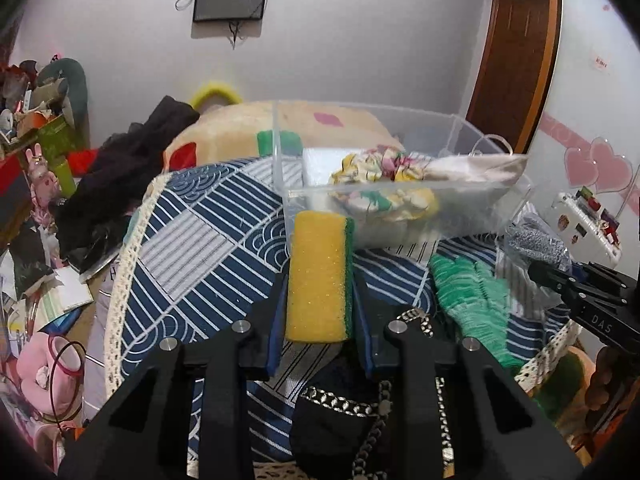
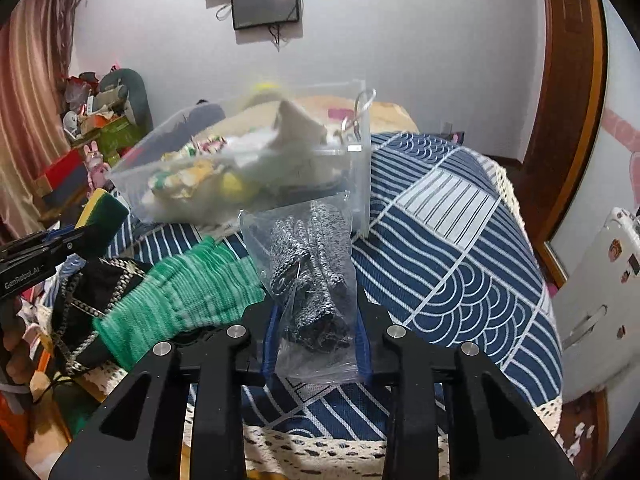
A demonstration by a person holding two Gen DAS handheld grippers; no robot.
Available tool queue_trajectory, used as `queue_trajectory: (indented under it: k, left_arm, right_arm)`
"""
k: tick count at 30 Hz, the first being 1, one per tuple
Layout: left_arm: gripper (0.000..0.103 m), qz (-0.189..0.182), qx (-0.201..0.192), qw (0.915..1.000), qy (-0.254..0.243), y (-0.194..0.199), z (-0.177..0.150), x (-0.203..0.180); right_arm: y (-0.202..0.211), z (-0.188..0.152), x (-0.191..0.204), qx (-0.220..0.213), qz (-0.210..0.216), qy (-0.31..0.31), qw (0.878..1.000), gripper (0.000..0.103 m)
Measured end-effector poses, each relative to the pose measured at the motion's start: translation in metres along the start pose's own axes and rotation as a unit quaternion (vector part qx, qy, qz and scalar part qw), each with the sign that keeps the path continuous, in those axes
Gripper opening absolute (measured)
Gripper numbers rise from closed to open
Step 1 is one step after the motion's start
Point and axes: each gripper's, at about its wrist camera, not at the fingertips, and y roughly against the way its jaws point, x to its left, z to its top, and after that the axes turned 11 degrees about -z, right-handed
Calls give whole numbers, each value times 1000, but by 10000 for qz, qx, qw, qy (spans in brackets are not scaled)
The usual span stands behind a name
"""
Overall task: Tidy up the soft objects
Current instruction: 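Grasp the yellow sponge with the left gripper while the right grasps the grey glove bag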
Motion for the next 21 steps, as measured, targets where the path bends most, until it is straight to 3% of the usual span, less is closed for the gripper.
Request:
queue_trajectory:
  k: [21]
  left_arm:
    - [30,-95,-880,9958,-229,35,56,-14]
  right_arm:
    - [31,68,2,-1139,90,-120,9934,28]
